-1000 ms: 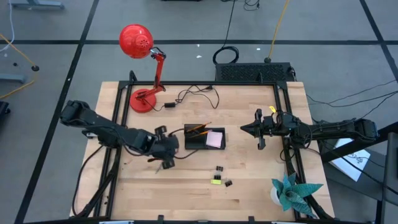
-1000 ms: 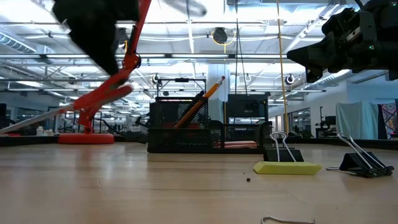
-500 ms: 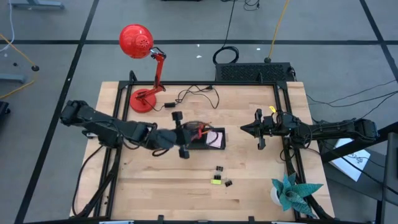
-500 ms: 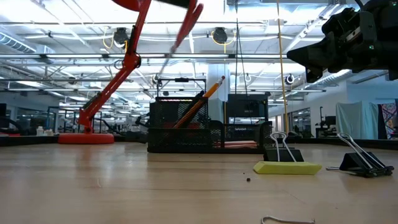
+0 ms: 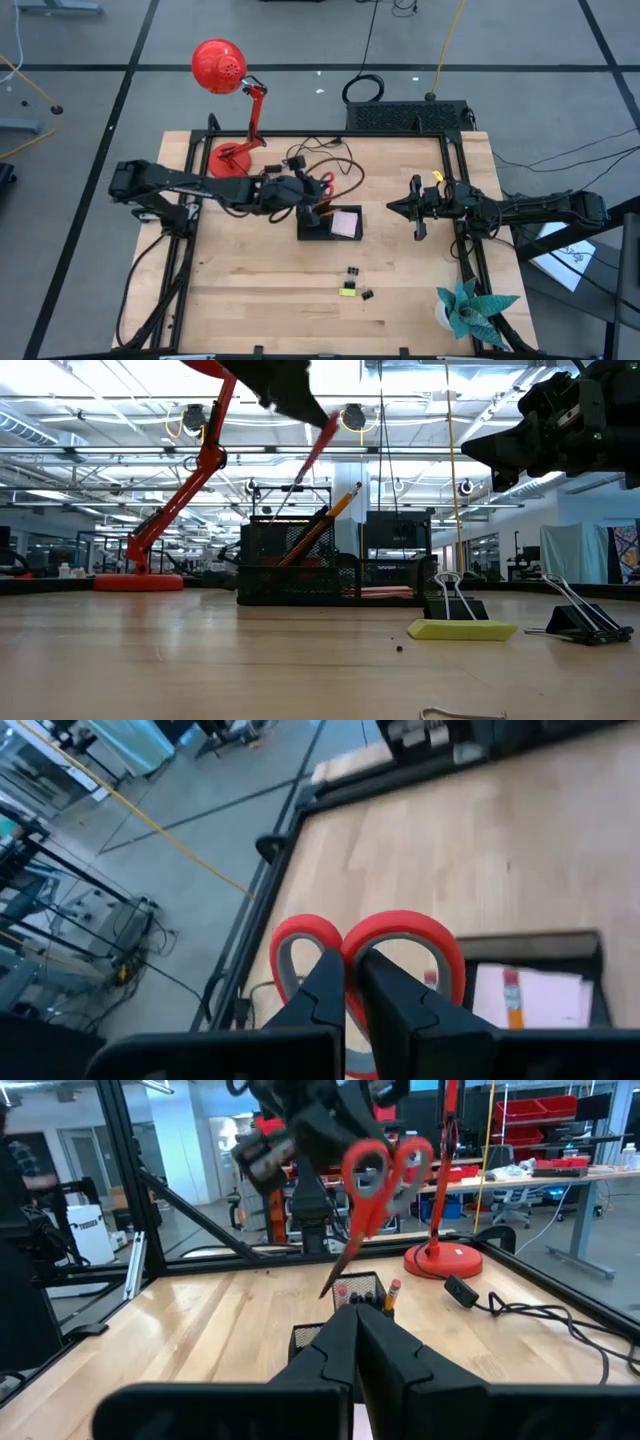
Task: Pick and place office supplies into organizer
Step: Put the orange scissors into the desk organizer
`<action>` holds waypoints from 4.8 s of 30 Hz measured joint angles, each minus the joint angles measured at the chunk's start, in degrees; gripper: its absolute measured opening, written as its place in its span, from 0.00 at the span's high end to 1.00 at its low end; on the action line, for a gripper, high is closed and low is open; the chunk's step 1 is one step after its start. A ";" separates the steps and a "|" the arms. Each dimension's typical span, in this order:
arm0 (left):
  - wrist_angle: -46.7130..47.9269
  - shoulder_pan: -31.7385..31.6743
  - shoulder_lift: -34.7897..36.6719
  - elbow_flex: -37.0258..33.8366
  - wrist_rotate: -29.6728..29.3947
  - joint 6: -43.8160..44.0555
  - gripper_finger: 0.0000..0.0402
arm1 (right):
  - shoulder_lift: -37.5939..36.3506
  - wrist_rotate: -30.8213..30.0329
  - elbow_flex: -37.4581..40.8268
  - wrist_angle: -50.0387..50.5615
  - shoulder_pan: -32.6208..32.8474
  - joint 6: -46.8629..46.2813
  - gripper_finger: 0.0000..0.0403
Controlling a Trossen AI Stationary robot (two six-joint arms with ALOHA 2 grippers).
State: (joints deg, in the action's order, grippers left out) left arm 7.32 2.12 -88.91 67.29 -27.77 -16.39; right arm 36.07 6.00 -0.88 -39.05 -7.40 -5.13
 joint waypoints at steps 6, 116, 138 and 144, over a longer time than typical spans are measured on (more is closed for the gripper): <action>-1.05 -0.22 -6.00 -0.13 -0.34 -3.71 0.99 | 0.00 0.00 0.00 0.31 0.00 0.24 0.99; -1.70 7.25 9.31 -13.46 -8.75 -1.64 0.98 | 0.51 -3.34 0.00 9.38 -0.11 3.00 0.99; -32.69 7.55 41.75 -45.21 5.24 0.30 0.98 | 13.26 -11.42 -6.28 7.88 -0.77 3.02 0.90; -32.52 6.30 41.66 -47.21 5.36 -3.06 0.98 | 20.60 -16.44 -15.26 17.88 -1.73 8.69 0.78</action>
State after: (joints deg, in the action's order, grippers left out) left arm -25.19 8.41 -47.25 20.08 -22.41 -19.45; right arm 56.68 -10.44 -16.13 -21.17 -9.13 3.56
